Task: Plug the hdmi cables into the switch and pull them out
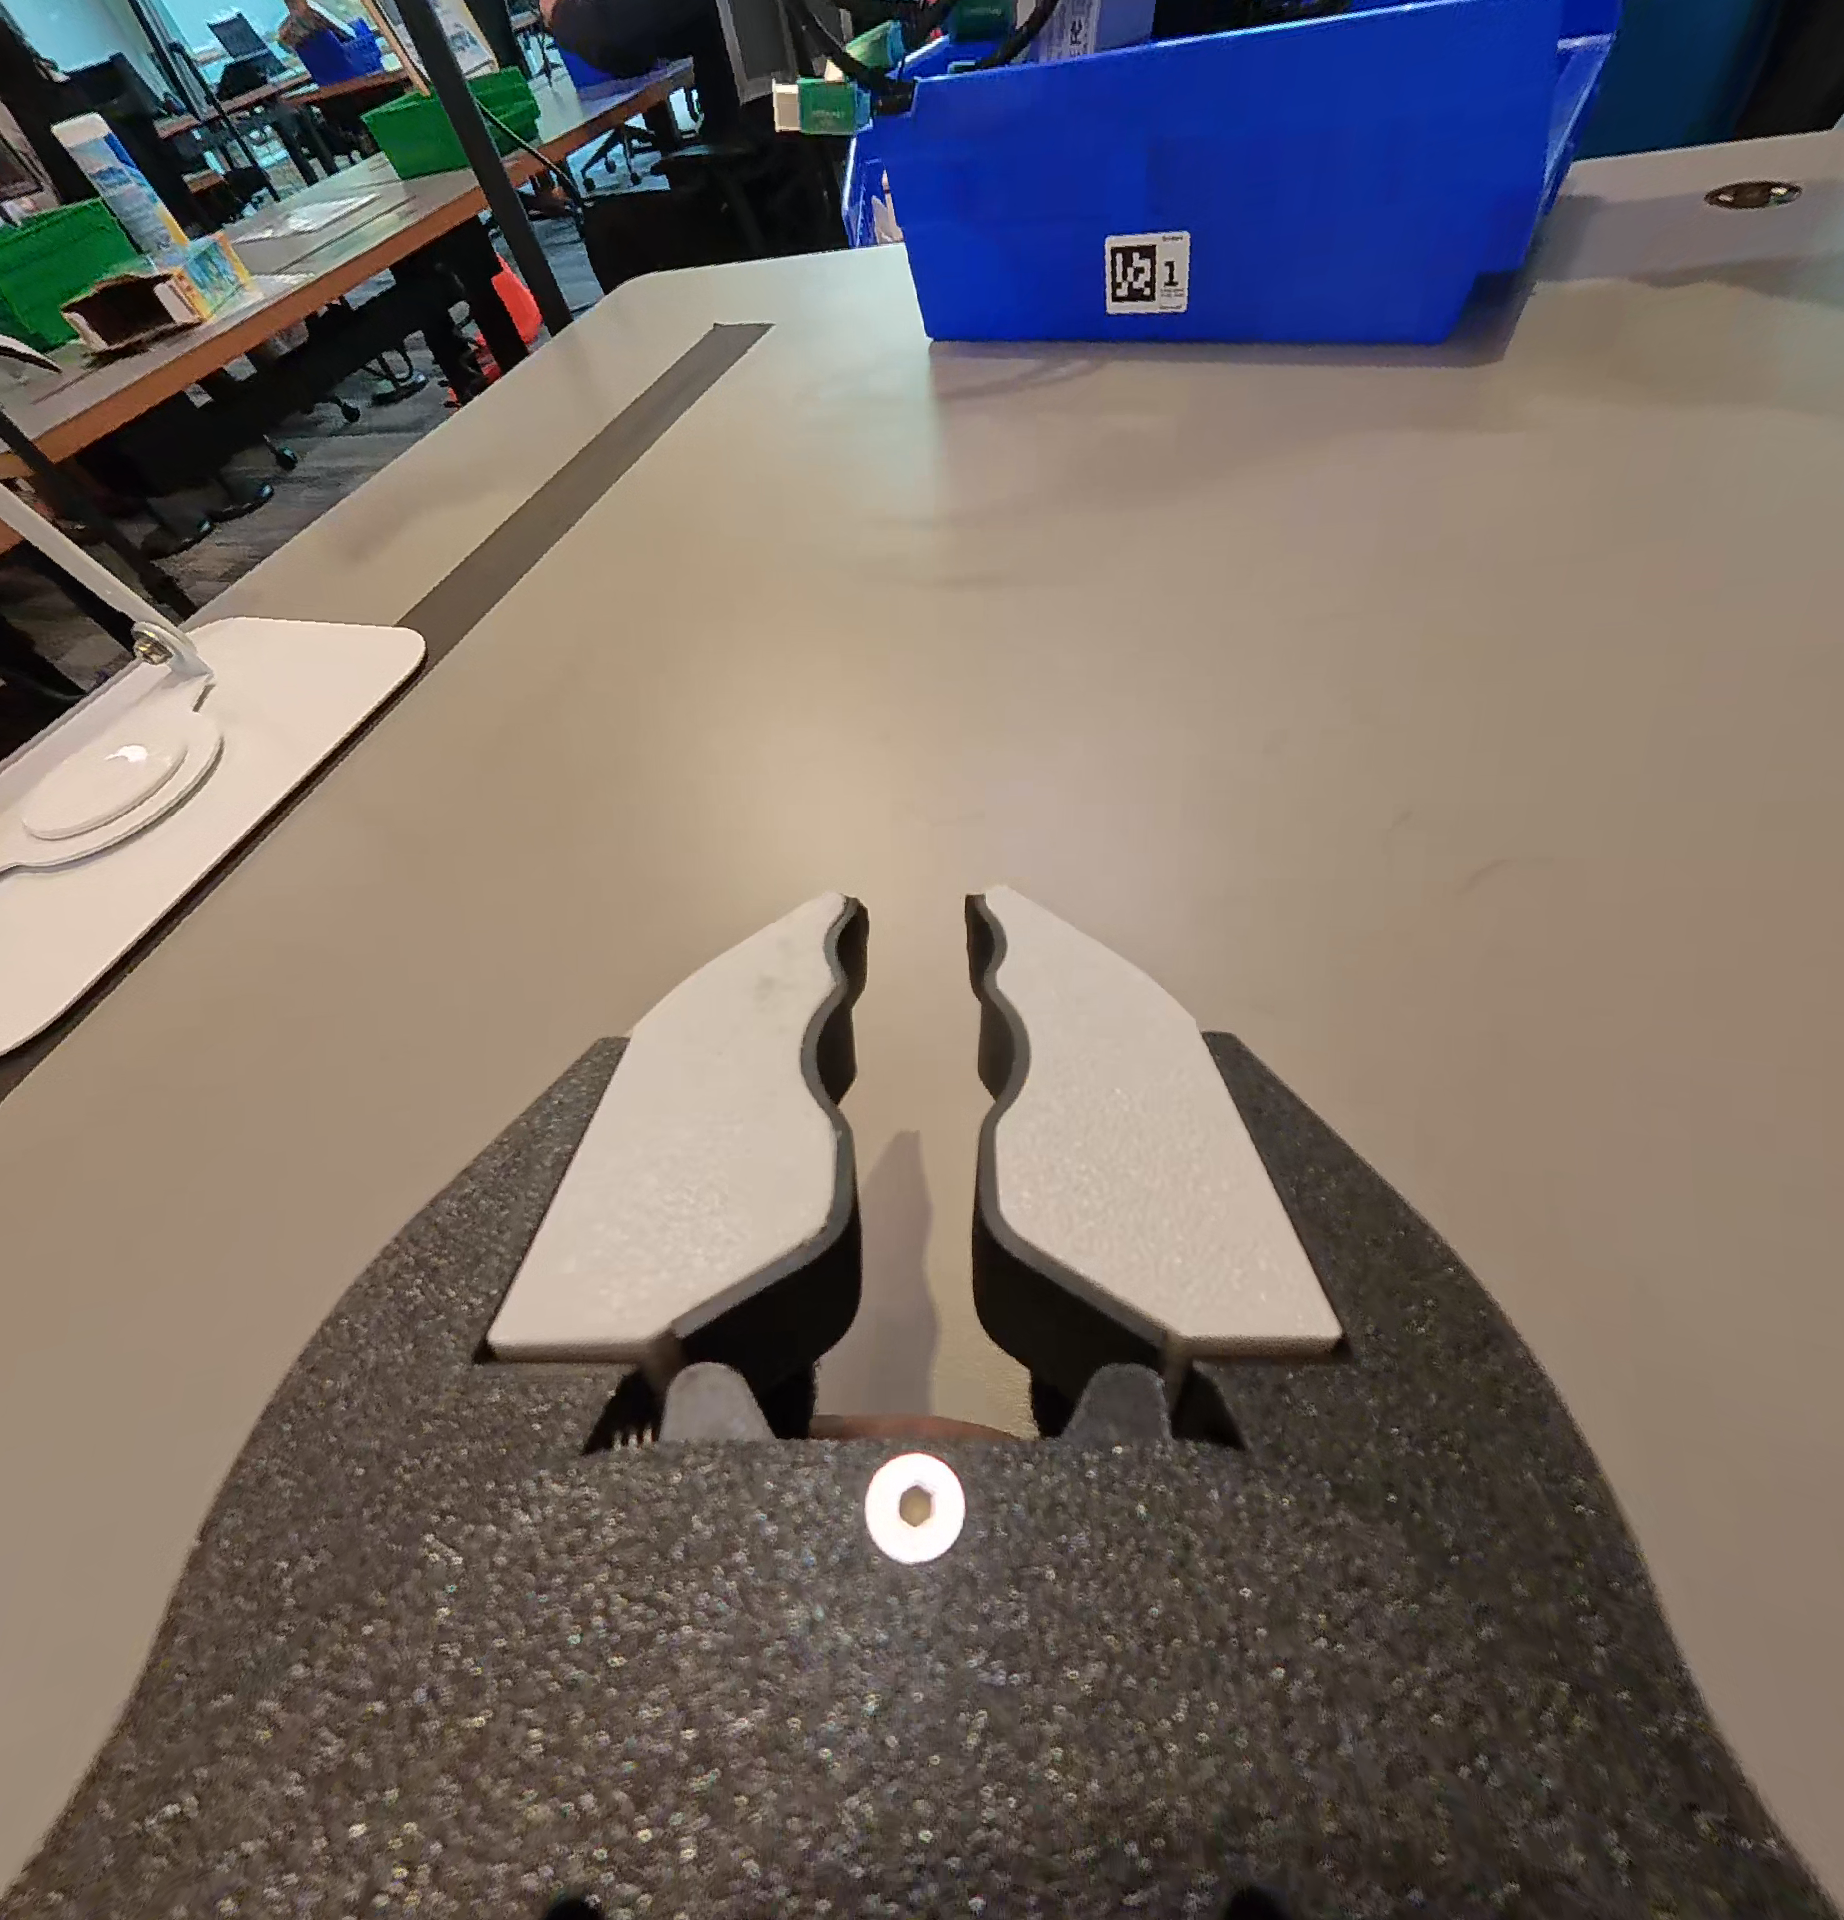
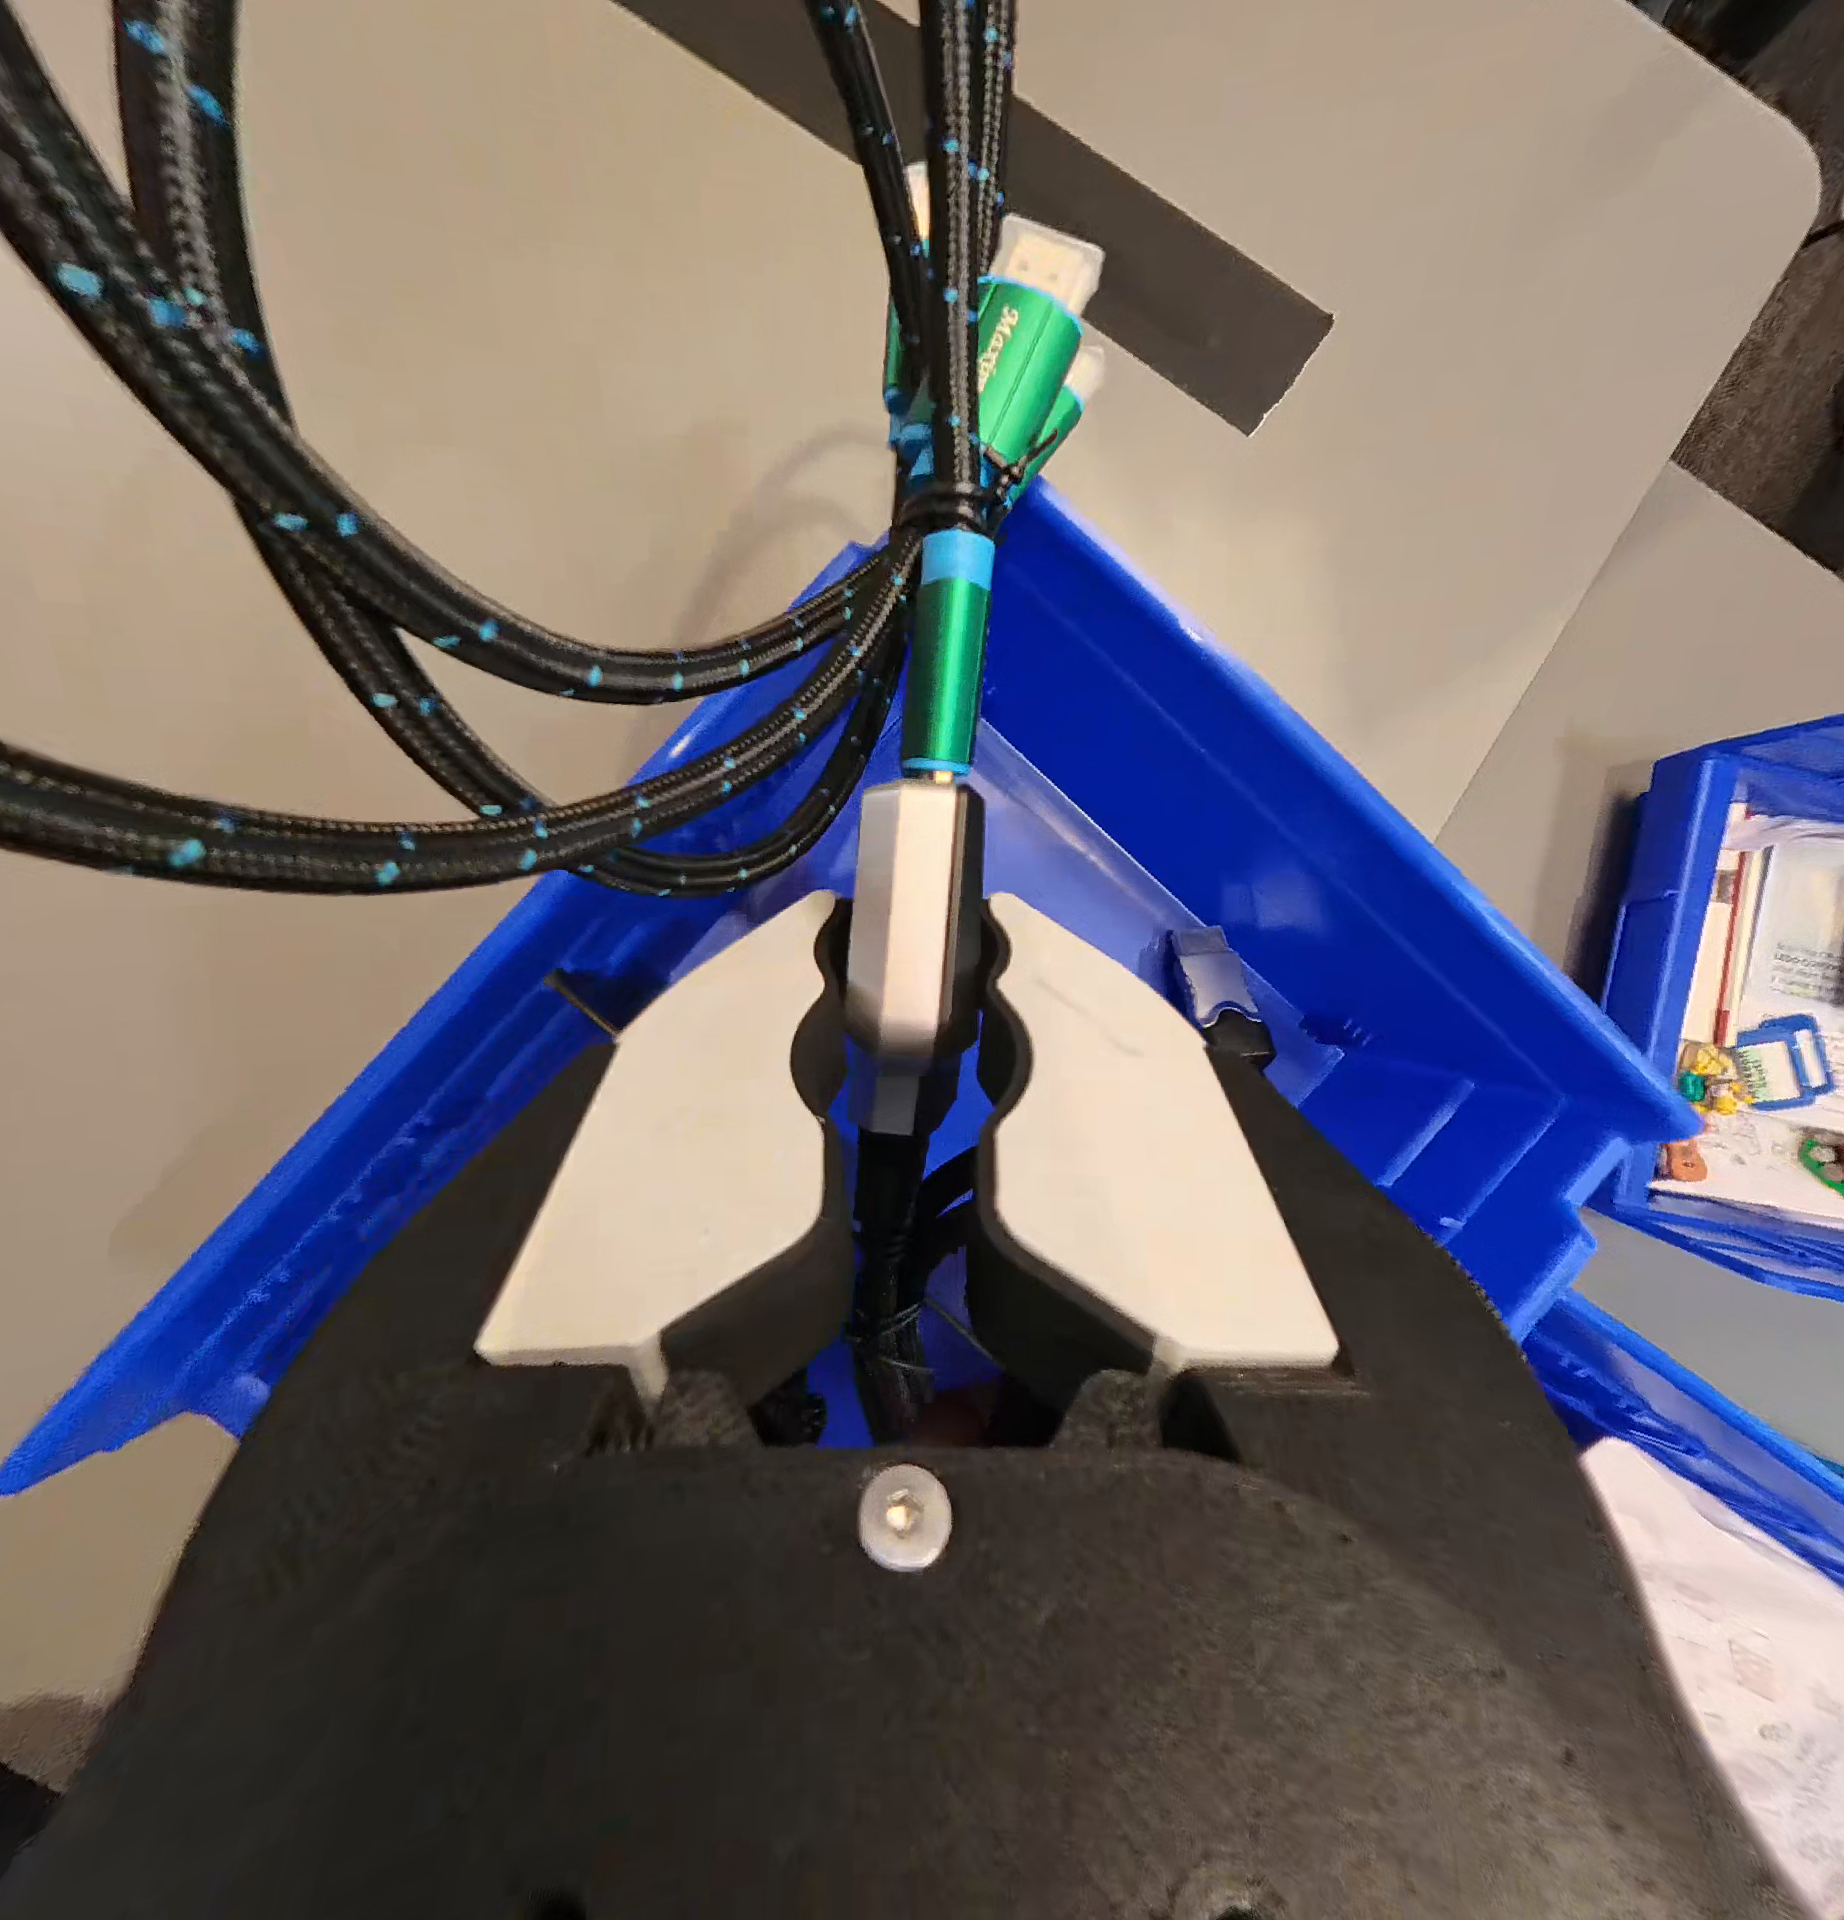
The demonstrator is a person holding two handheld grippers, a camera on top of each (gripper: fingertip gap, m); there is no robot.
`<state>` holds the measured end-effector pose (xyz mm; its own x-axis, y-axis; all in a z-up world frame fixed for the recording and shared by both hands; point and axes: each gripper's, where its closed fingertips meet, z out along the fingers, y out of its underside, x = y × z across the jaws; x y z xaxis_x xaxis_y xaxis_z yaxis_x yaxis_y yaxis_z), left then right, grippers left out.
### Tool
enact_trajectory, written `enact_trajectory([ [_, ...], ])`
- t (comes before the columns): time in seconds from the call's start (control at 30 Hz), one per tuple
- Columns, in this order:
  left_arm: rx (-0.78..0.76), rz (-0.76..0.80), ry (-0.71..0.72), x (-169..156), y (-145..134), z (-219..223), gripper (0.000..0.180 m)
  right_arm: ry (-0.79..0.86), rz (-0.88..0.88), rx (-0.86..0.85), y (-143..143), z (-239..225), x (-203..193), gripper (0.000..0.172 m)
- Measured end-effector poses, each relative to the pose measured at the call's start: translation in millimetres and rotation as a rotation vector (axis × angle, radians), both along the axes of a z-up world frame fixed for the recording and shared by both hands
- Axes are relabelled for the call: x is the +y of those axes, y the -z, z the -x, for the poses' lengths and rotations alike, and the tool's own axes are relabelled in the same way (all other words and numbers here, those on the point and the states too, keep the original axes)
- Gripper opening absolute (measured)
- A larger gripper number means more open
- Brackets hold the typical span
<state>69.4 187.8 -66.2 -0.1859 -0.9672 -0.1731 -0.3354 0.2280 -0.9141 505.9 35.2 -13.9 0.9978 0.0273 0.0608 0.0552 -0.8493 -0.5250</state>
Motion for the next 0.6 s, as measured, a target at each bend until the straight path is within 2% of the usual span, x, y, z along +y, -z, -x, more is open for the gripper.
enact_trajectory([
  [0.17, 0.008, -0.013, 0.005, -1.7, 1.5, 0.0, 0.019, -0.147, 0.149, -0.232, 0.0, -2.5, -5.6, 0.023],
  [0.23, 0.01, -0.016, 0.008, -2.3, 1.9, 0.0, 0.019, -0.156, 0.201, -0.285, 1.5, -8.3, -6.0, 0.023],
  [0.43, 0.02, -0.021, 0.023, -5.7, 3.4, 0.3, 0.018, -0.174, 0.233, -0.301, 4.6, -14.2, -4.7, 0.024],
  [0.53, 0.024, -0.026, 0.027, -6.5, 4.1, 0.4, 0.018, -0.218, 0.306, -0.347, 9.7, -12.5, -14.1, 0.031],
  [0.6, 0.023, -0.025, 0.028, -6.8, 4.0, 0.5, 0.018, -0.212, 0.311, -0.386, 9.4, -15.4, -16.4, 0.049],
])
